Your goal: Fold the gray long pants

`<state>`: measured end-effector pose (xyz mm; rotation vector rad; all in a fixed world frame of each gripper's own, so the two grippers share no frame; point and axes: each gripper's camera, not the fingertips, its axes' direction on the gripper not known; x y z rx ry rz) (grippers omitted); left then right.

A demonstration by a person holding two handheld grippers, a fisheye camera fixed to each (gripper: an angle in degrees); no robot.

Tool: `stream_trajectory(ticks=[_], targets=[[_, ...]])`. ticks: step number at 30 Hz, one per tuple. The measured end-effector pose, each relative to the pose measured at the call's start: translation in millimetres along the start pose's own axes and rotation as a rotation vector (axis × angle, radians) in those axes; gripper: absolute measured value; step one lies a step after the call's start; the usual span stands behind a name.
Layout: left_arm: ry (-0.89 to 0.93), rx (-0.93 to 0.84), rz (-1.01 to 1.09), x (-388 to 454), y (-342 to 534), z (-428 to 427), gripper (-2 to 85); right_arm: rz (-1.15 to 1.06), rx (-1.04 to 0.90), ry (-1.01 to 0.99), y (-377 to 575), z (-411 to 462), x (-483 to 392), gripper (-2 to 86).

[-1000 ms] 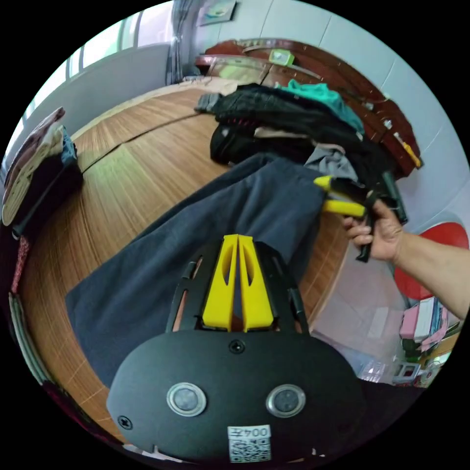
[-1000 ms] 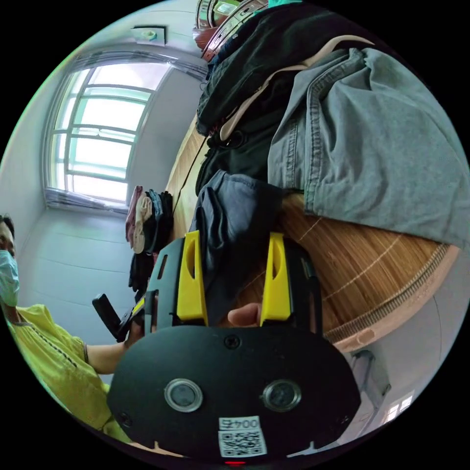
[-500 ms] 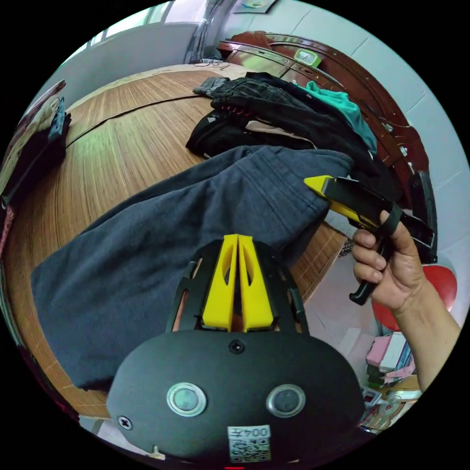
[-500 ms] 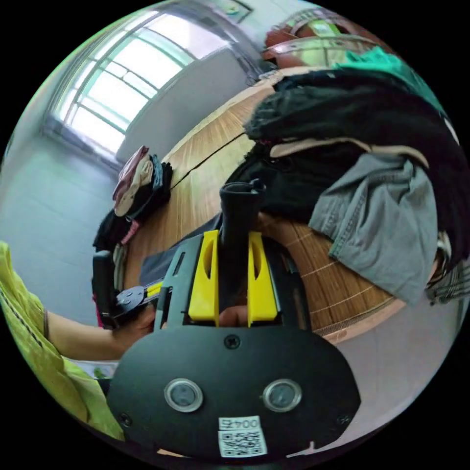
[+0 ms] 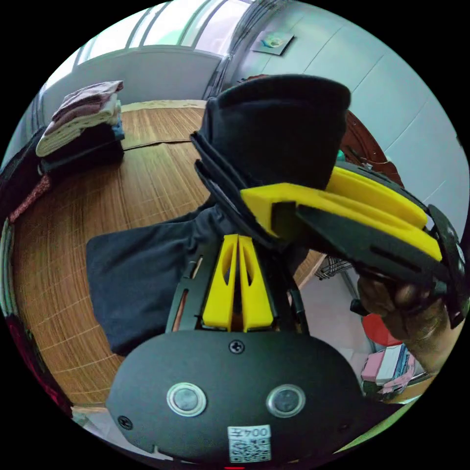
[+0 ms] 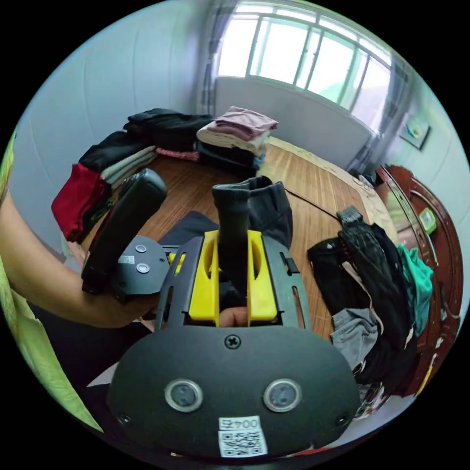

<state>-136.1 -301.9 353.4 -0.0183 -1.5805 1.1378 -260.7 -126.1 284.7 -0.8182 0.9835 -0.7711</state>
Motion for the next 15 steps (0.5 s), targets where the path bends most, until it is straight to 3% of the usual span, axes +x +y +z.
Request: stream_trajectory(ticks=[8,12,15], targets=[[-0.175,-0.097,-0.113,-110.9,96.5,0.7,2.2,-0.159,-0.112,-0.071,-47.5,84.3,-150.9,8.8],[-0.175,-0.049,-0.152,-150.3,113.1,-9.1,2.6,-0.127,-0.102,-0.046,-60.7,80.4,-161.9,8.8],[-0.151,0.023,-0.065,-142.2,104.3,-19.9,2.3,-0.072,-0.036,-0.050,-69.5,63.9,-155.3,8.9]])
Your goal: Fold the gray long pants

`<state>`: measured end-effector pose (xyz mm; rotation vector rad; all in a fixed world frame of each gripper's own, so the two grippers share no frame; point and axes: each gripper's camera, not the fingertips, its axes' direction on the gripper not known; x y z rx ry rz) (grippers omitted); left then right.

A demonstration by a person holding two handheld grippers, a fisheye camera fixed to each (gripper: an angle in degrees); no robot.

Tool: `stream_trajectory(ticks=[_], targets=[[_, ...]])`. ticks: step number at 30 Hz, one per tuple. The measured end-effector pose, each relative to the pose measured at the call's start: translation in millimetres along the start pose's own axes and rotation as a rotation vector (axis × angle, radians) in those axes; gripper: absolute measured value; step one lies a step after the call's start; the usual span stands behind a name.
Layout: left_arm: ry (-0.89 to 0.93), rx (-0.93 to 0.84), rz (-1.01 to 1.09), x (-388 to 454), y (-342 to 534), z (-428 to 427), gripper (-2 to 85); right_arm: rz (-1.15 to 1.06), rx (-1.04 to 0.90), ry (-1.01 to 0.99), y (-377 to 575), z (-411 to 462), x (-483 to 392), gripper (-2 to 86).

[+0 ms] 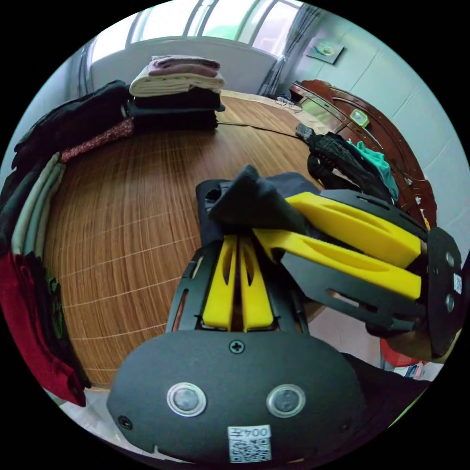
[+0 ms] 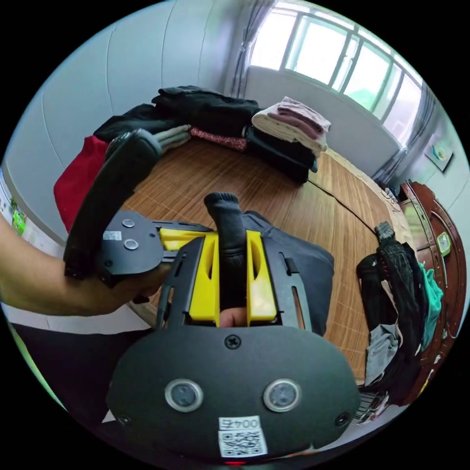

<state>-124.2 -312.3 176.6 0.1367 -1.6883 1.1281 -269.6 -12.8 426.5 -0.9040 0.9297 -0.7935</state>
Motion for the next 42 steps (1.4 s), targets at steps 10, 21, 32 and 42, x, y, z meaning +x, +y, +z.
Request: stream_trajectory(ticks=[10,21,32,42], targets=[[-0.262,-0.182,0.006,-50.8,46.0,-18.4,0.2,-0.026,-0.060,-0.076,27.7,-11.7,18.3,12.9],[-0.171,-0.066,0.172,61.6,-52.8,58.7,0.0,0.397,-0.143,-0.217,109.1,38.4,176.7,6.8],[-0.244,-0.010,0.436,8.4,-65.9,89.7,0.2,0.710,-0.056,-0.308,131.5,59.9,184.5,6.2],[0.128,-0.274,0.908,-100.4,-273.4,82.0,0.8,0.582,0.038,-0.418,84.7,37.4,234.9,6.4]])
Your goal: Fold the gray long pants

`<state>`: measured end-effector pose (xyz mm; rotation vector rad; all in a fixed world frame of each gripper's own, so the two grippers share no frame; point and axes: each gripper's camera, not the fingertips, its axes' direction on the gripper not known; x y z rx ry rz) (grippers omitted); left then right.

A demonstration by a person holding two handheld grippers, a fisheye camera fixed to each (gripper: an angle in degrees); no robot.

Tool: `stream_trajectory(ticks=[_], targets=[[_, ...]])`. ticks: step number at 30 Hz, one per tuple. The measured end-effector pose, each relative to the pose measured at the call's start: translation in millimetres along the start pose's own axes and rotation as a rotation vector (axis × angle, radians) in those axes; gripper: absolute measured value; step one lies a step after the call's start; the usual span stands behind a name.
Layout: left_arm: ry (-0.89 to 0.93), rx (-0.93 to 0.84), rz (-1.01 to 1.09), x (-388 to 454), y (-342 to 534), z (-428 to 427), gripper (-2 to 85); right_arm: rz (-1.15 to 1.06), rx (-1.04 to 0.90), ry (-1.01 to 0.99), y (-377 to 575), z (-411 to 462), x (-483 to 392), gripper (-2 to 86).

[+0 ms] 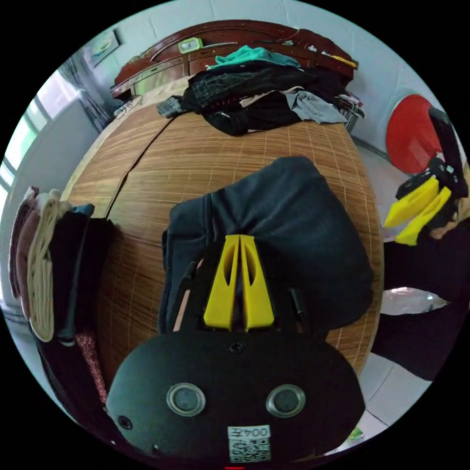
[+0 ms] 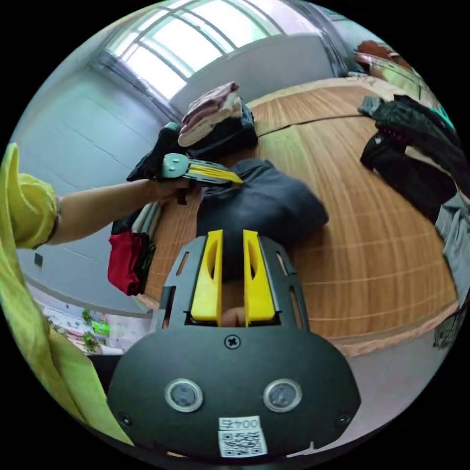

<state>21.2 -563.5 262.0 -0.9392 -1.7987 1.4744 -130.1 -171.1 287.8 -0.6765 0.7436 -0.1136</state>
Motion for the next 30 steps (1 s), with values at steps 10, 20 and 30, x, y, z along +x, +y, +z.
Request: stream_trajectory(ticks=[10,20,30], targets=[[0.175,0.019,-0.284,100.0,128.2,-51.6,12.2,-0.461,-0.332,0.171,-75.9,33.3,74.3,14.4],[0.000,0.027,-0.324,119.5,98.2,-36.3,12.9,-0.698,-0.593,0.247,-109.9,104.2,37.1,8.0],[-0.067,-0.028,-0.237,89.0,136.7,-69.2,7.8,-0.633,-0.603,0.143,-80.1,107.3,4.3,8.2]])
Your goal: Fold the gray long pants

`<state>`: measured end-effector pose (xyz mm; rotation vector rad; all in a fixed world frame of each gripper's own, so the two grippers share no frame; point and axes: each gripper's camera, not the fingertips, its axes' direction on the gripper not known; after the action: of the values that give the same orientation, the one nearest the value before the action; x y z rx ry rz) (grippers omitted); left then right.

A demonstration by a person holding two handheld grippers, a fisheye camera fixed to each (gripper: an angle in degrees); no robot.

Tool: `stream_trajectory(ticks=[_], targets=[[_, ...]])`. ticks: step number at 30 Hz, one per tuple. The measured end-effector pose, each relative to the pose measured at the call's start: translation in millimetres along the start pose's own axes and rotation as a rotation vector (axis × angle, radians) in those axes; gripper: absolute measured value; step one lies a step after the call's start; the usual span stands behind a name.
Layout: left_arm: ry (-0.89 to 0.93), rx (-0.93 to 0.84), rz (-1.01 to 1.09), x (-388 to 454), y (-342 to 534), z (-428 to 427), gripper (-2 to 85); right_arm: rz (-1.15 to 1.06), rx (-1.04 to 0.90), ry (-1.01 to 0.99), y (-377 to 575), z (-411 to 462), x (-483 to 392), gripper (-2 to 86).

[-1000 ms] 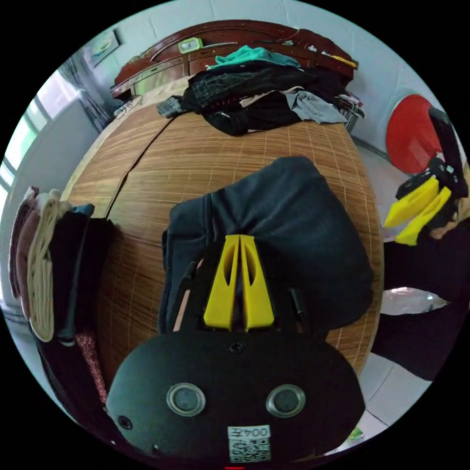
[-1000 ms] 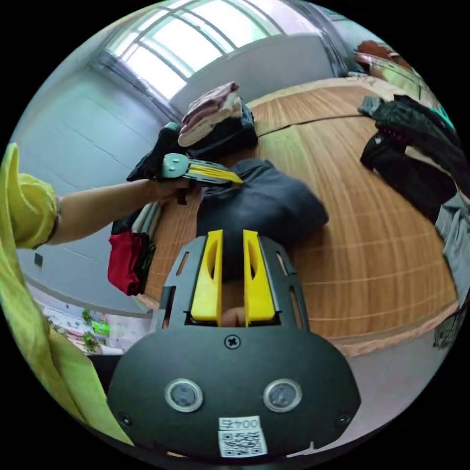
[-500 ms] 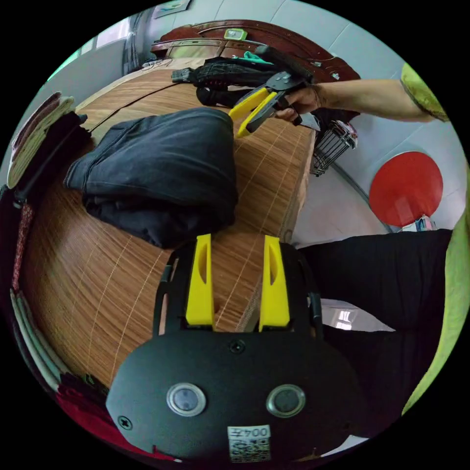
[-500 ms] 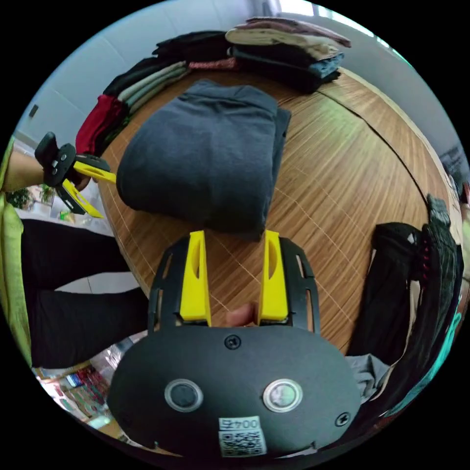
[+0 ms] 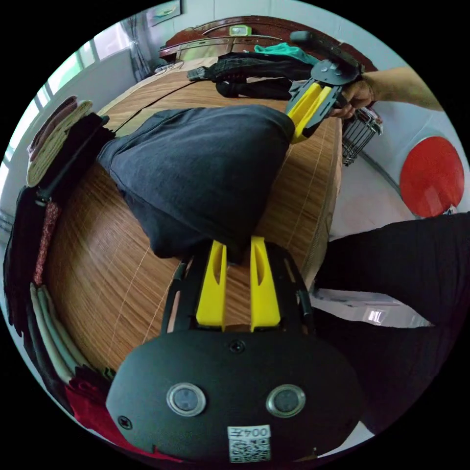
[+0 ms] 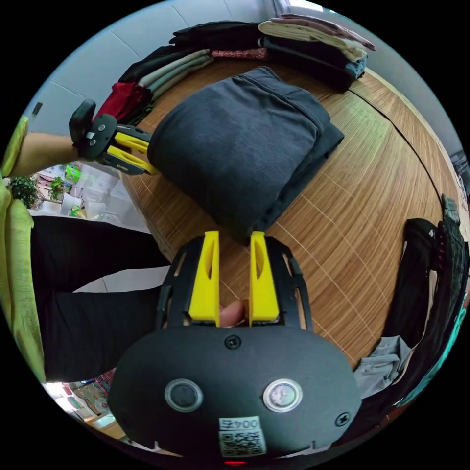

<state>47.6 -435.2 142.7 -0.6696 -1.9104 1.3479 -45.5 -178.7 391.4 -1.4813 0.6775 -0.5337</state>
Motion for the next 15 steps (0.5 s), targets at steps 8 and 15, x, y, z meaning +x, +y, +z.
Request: stream_trajectory(ticks=[8,15], targets=[[0.150,0.004,0.217,-52.5,-7.2,-35.8,4.8,-0.126,0.021,0.058,-3.9,-21.7,13.5,2.6],[0.109,-0.063,0.228,-33.1,1.5,-21.4,2.0,-0.054,-0.076,0.071,7.1,11.4,6.2,2.9]])
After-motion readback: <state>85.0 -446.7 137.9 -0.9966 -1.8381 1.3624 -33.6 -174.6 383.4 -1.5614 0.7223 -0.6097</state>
